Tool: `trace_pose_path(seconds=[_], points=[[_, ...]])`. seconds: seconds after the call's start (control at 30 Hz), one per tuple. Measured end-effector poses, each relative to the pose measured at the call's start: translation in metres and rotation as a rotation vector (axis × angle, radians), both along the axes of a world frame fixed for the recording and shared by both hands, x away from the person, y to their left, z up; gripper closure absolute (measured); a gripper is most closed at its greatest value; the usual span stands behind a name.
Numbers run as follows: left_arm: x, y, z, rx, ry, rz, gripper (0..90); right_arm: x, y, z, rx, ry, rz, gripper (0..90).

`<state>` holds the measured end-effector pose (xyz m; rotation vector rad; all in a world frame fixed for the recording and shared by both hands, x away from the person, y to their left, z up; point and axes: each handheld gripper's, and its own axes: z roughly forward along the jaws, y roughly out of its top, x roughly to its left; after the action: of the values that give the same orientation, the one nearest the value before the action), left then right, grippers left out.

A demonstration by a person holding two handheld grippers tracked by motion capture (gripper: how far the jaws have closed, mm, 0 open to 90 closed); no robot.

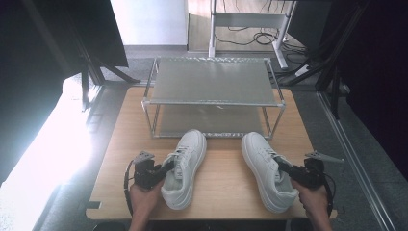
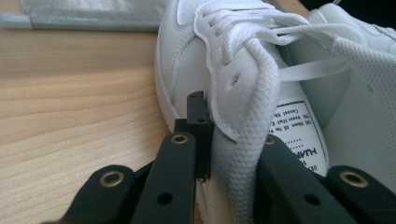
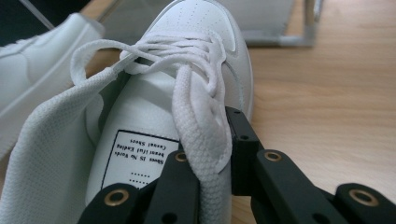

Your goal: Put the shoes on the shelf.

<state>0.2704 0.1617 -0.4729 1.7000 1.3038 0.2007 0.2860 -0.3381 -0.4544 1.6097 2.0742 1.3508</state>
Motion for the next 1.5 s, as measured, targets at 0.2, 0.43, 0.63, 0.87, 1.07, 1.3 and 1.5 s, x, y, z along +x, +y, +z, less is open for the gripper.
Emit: trace_pose_path(seconds=[0.2,0.43,0.63,0.87,1.07,1.3,1.5], points=[[-0.005,-0.002,0.01,-0.04,-0.02,-0.01,84.3,0.001,0.015,0.009,0.061,-0.018,0.044,84.3],[-0.014,-0.003,0.02,-0.089,-0.044,0.009,84.4,0.002,0.034,0.02,0.125,-0.037,0.082,84.4],[-0.023,-0.007,0.027,-0.116,-0.068,0.039,84.4,0.001,0.044,0.028,0.163,-0.053,0.085,84.4],[-0.032,-0.011,0.035,-0.167,-0.103,0.072,84.4,-0.001,0.054,0.039,0.242,-0.068,0.084,84.4],[-0.037,-0.011,0.045,-0.191,-0.132,0.081,84.4,-0.002,0.057,0.047,0.305,-0.068,0.083,84.4],[-0.039,-0.01,0.055,-0.227,-0.156,0.088,84.4,-0.004,0.06,0.058,0.343,-0.088,0.087,84.4],[-0.037,-0.011,0.068,-0.252,-0.181,0.076,84.4,-0.004,0.064,0.07,0.367,-0.106,0.082,84.4]])
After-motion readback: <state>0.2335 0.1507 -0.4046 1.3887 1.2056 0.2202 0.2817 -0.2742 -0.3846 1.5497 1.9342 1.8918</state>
